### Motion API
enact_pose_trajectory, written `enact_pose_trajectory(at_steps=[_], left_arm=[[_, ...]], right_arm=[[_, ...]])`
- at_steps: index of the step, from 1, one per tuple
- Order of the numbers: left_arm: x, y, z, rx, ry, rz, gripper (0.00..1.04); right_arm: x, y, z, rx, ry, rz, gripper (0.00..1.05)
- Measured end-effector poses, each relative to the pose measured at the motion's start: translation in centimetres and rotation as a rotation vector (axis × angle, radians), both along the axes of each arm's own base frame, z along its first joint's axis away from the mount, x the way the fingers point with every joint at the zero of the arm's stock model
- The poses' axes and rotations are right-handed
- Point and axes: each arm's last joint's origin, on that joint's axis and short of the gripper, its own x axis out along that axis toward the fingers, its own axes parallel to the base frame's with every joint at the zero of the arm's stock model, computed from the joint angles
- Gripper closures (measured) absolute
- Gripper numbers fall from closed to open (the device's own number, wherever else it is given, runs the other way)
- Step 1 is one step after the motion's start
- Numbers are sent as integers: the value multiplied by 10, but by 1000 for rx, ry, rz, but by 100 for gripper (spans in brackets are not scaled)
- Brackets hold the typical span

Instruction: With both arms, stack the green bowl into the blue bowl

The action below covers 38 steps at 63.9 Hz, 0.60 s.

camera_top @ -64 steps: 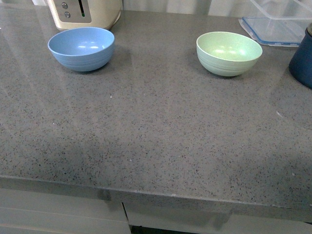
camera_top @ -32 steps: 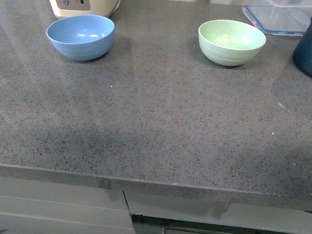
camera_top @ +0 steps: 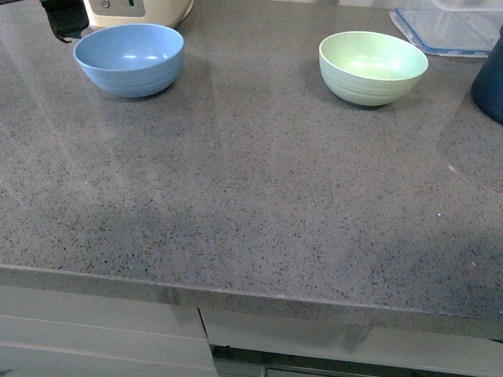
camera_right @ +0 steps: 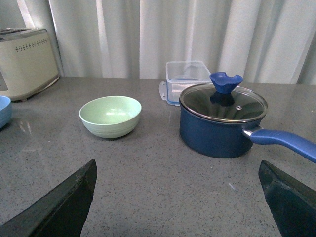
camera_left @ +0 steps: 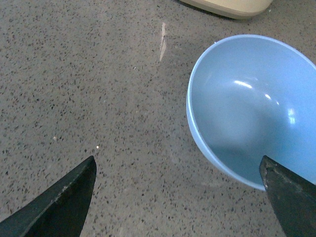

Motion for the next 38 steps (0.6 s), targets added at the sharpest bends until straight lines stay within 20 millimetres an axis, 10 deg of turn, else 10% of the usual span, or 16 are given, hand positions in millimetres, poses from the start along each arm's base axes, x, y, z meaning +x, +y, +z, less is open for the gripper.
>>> enact_pose_trajectory(at_steps=[38], left_arm=[[62,0,-18,29,29,-7,7]], right_arm=[[0,0,0,0,0,0,10]])
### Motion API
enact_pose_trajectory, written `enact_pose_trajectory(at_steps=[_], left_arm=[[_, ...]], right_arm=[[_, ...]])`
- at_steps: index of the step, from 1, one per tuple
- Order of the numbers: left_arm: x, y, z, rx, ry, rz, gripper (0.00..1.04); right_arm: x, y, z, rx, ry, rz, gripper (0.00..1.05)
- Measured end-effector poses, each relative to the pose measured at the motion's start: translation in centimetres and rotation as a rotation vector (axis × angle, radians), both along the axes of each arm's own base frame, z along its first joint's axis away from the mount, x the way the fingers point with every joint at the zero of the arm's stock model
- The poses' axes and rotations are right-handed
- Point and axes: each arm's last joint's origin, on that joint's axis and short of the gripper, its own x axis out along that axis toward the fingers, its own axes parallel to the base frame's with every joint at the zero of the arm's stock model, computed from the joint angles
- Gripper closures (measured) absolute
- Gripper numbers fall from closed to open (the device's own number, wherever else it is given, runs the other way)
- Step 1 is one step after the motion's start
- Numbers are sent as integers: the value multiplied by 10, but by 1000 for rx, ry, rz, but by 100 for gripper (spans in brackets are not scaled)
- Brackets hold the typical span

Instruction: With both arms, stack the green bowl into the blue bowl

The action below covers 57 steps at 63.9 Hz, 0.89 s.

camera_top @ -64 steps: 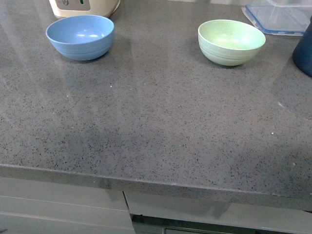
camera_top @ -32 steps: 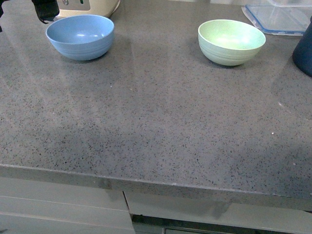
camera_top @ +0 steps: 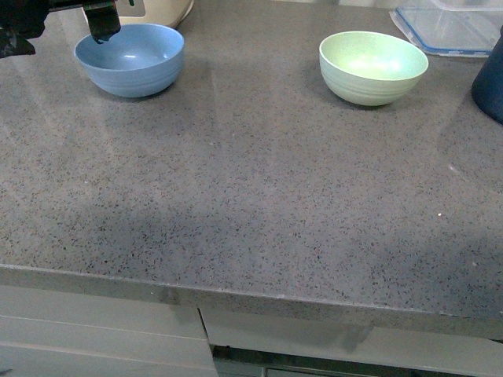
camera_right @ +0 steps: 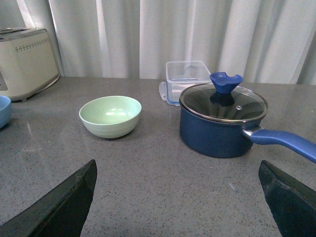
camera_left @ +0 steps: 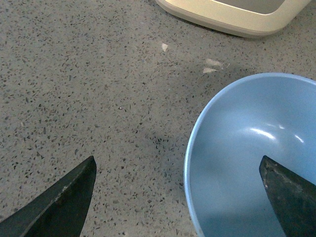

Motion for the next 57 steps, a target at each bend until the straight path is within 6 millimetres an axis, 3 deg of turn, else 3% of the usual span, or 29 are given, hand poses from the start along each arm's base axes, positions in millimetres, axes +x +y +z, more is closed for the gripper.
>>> enact_pose_trajectory(at_steps=[38,48,57], left_arm=[[21,-11,-26,12,56,-5,7],[23,-12,-27,24,58,16,30],[25,-11,-25,15,47,41,62]], right_arm=[[0,0,0,0,0,0,10],[0,0,0,0,0,0,10],[0,0,0,0,0,0,10]])
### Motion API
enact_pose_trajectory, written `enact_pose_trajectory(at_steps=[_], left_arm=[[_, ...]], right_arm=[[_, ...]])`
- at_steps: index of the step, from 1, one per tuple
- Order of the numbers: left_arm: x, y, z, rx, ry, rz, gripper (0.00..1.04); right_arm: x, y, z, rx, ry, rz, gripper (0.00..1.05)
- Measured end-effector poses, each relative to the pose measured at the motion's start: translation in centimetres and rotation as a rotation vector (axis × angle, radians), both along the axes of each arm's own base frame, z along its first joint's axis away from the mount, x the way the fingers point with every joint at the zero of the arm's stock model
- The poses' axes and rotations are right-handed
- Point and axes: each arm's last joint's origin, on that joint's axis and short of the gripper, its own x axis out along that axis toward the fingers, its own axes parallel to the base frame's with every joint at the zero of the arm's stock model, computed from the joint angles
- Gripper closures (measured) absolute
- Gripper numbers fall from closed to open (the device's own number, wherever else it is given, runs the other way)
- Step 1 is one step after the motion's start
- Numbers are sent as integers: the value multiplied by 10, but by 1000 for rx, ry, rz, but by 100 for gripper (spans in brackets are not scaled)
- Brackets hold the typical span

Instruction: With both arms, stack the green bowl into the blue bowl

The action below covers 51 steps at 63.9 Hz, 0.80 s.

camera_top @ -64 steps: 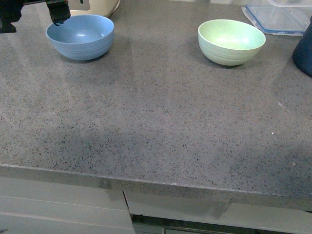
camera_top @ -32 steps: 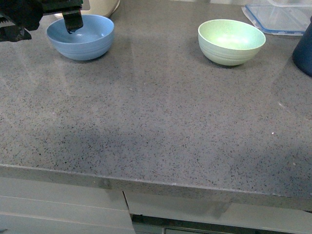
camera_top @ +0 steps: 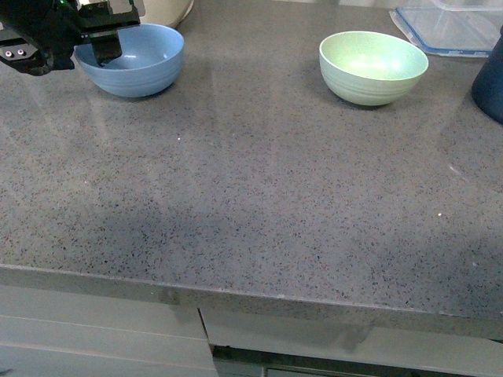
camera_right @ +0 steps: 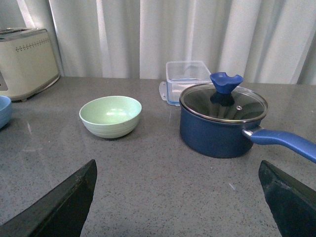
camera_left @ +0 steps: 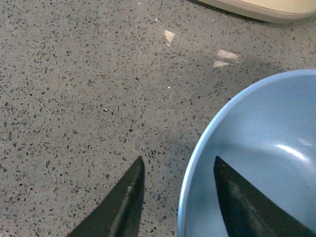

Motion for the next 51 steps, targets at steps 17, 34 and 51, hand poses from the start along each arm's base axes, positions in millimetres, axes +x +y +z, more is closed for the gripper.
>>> enact_pose_trajectory(at_steps=[17,34,51], left_arm=[[-1,-3,4,-32,-10,-3,100],[3,-30,19,-63,-45,-57,100],[9,-70,44,-97,-104,-120,100]], right_arm=[[0,0,0,0,0,0,10],[0,0,0,0,0,0,10],[0,0,0,0,0,0,10]])
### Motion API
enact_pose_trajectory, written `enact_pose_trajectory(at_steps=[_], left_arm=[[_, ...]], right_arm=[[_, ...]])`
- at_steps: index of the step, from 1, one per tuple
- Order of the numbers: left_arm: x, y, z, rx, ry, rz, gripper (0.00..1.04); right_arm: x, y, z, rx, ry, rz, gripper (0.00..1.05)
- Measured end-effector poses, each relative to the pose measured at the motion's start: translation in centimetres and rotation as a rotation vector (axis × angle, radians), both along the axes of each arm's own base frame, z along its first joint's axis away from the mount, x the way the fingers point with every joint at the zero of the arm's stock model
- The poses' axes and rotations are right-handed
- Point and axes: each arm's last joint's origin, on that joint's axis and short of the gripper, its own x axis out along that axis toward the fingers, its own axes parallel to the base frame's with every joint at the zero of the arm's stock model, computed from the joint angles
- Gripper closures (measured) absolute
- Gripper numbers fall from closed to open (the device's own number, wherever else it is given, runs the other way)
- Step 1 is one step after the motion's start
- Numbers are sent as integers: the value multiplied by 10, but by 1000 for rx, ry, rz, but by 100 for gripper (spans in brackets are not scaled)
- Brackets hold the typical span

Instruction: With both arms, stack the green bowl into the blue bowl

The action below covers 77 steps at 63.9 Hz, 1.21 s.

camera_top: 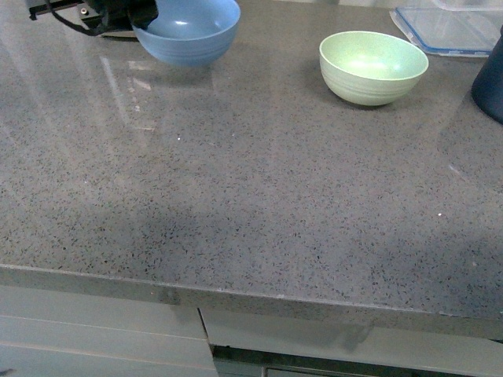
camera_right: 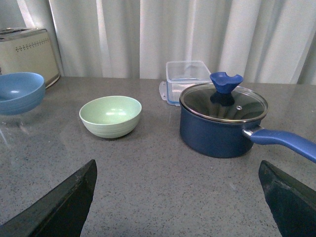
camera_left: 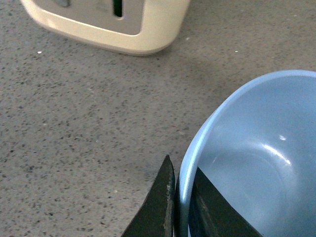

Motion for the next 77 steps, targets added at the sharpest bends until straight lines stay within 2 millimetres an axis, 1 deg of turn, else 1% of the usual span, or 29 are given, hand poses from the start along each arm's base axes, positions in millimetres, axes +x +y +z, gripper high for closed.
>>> enact_pose_trajectory(at_steps=[5,11,25,35,42,55,77], left_arm=[[5,-14,1,-13,-7,-17,100],[9,-26,-6,-11,6,-29,100],[16,-45,-25,-19,49,-47,100],[22,-60,-27,-21,50,-66,100],[24,-65,-25,-24,44,-72,100],[25,-70,-28,-22,51,-78,100],[25,-72,-35,-11,67,-74,100]], right_arm=[[0,0,0,0,0,0,10],[0,0,0,0,0,0,10],[0,0,0,0,0,0,10],[0,0,0,0,0,0,10],[0,0,0,0,0,0,10],[0,0,0,0,0,0,10],[0,0,0,0,0,0,10]])
